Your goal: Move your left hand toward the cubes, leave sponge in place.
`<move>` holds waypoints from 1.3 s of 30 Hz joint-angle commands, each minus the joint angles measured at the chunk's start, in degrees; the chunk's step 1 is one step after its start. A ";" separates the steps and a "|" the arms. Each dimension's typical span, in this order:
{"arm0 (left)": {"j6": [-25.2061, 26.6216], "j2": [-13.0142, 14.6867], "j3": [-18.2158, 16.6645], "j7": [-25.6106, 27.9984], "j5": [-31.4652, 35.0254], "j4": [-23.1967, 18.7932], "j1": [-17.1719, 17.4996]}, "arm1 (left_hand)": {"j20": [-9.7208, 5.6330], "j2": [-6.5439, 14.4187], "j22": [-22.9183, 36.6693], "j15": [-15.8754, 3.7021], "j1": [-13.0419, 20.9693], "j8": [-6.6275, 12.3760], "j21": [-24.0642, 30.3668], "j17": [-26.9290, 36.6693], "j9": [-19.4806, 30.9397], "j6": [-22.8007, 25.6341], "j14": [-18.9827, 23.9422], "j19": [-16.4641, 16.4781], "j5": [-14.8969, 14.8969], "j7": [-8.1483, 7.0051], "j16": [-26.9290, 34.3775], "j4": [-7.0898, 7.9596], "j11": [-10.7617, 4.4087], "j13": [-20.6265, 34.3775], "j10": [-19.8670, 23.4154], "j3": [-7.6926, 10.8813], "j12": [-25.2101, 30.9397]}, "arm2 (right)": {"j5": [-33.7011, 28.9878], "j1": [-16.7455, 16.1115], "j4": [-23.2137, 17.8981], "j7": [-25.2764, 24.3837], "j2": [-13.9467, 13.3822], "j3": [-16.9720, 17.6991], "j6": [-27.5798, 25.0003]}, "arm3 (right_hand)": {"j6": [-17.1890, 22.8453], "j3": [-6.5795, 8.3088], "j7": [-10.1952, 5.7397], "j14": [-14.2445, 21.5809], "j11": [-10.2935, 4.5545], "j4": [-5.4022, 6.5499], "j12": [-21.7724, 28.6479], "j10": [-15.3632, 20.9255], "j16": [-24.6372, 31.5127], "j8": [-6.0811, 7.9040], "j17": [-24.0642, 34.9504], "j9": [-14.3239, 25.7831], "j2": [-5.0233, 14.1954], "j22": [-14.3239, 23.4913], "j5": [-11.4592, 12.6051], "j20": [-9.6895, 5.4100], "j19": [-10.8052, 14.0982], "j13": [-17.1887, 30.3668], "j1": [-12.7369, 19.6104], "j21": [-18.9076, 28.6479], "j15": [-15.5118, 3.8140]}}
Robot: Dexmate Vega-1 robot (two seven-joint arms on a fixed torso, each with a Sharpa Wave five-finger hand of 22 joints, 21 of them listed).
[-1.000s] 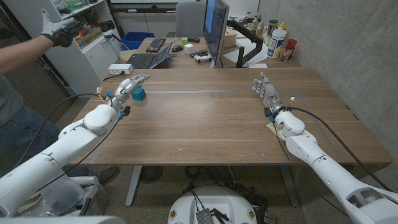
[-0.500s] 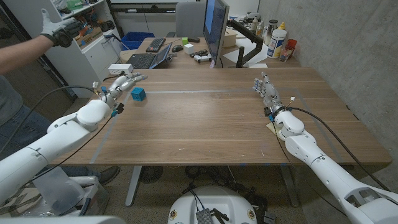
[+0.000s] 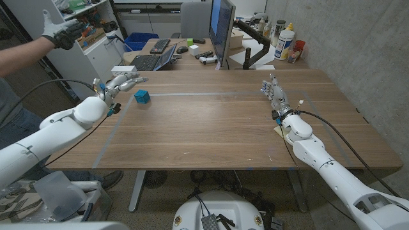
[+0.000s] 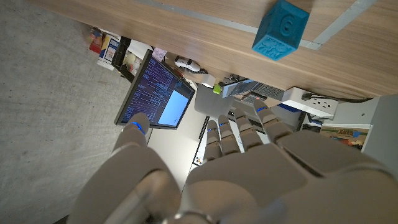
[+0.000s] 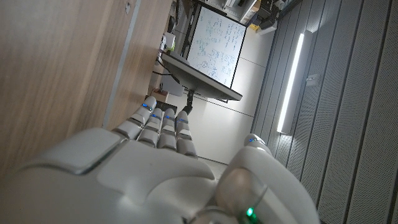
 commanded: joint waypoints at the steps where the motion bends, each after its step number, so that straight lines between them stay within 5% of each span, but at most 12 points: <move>1: 2.87 1.72 2.94 0.04 4.22 0.43 -3.67 | 0.46 0.03 0.19 -0.19 0.73 0.27 0.36 0.20 0.20 0.54 0.57 0.28 0.27 -0.41 0.50 -0.24 0.25 0.28 0.47 0.34 0.29 | -0.07 -0.38 0.09 -0.76 0.30 0.20 0.57 | 0.52 -0.21 0.32 0.61 0.13 0.13 -0.17 0.68 0.03 0.04 0.23 0.09 0.71 0.12 0.58 0.28 0.56 0.24 0.06 -0.03 0.14; 12: 4.38 2.09 4.50 0.02 5.85 0.85 -5.60 | 0.56 -0.02 0.20 -0.13 1.21 0.41 0.40 0.24 0.29 0.71 0.78 0.36 0.36 -0.52 0.57 -0.27 0.60 0.41 0.46 0.44 0.36 | -0.50 -0.29 -0.15 -1.37 0.31 0.03 0.54 | 0.68 -0.39 0.13 0.76 0.03 0.05 -0.21 0.71 0.04 0.03 0.23 0.10 0.79 0.13 0.63 0.33 0.64 0.24 0.08 -0.22 0.25; 28: 8.96 6.37 4.06 0.19 7.13 -1.54 -4.88 | 0.61 -0.20 0.22 -0.03 2.22 1.54 0.39 0.32 0.45 3.55 1.02 0.27 0.60 -0.94 0.64 -0.25 0.97 0.87 1.02 0.59 0.80 | -1.03 1.13 0.07 -0.90 0.94 -1.14 0.00 | 0.77 -0.63 -0.05 1.00 -0.10 -0.03 -0.20 0.86 0.07 -0.03 0.23 0.10 0.87 0.14 0.68 0.38 0.73 0.24 0.07 -0.46 0.24; 39: 9.51 5.23 6.71 -0.85 10.00 0.30 -8.63 | 0.61 -0.30 0.22 -0.15 2.62 1.71 0.41 0.35 0.50 4.15 1.23 0.30 0.70 -0.88 0.71 -0.22 1.05 1.02 1.13 0.62 0.91 | -1.39 1.60 -0.26 -1.13 1.17 -1.50 -0.15 | 0.88 -0.81 -0.21 1.14 -0.22 -0.09 -0.19 0.97 0.07 -0.04 0.23 0.11 0.92 0.15 0.71 0.43 0.82 0.24 0.06 -0.63 0.19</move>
